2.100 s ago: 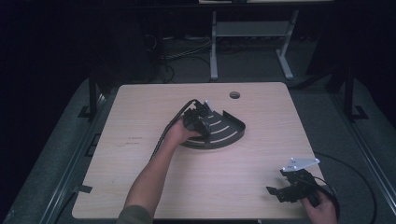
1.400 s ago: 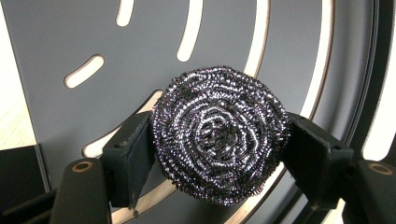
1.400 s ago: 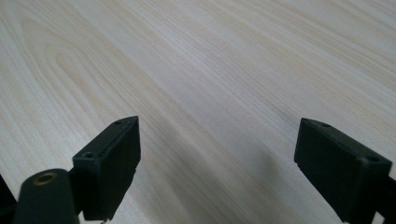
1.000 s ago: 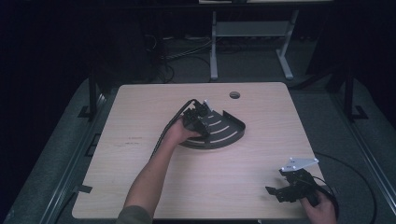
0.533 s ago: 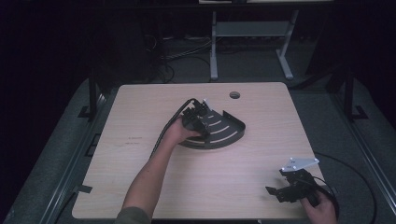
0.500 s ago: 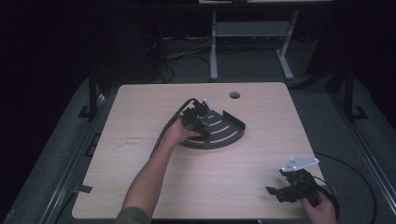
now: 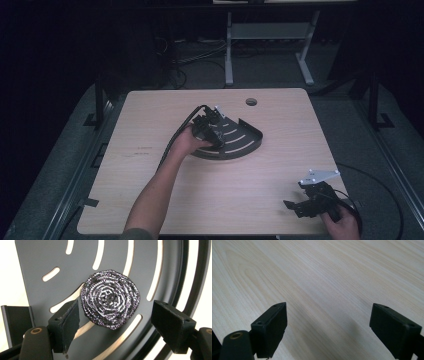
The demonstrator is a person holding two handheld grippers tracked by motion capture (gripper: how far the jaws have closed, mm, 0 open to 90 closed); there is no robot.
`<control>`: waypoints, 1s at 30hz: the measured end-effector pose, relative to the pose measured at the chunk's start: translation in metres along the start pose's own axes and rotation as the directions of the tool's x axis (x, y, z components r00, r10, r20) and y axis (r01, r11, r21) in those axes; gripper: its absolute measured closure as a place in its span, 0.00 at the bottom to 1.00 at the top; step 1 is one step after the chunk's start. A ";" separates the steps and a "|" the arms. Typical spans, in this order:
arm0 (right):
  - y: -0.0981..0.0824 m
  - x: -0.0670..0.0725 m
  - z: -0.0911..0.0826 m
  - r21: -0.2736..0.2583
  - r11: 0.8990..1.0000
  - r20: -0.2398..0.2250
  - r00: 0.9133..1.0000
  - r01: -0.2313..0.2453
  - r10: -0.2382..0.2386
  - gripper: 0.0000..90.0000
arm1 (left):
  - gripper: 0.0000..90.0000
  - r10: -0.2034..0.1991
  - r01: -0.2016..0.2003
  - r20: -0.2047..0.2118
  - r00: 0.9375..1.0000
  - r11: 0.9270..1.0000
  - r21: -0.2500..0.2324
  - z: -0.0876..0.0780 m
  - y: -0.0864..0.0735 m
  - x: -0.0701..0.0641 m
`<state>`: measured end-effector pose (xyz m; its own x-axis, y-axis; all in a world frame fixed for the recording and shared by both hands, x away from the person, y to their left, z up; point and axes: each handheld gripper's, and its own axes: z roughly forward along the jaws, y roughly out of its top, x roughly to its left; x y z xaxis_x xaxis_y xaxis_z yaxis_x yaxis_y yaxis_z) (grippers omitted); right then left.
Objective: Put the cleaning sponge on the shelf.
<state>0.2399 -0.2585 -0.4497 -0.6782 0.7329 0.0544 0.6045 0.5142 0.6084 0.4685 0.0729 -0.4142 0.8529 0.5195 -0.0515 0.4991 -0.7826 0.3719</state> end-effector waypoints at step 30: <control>-0.002 -0.004 -0.002 -0.008 1.000 0.003 1.000 -0.015 0.015 0.16 | 0.25 0.026 -0.025 0.014 1.000 0.998 -0.062 -0.031 -0.032 -0.024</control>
<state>0.2408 -0.2633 -0.4493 -0.6676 0.7421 0.0609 0.6113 0.4995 0.6139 0.4275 0.0966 -0.3958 0.8678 0.4939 -0.0548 0.4669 -0.7727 0.4300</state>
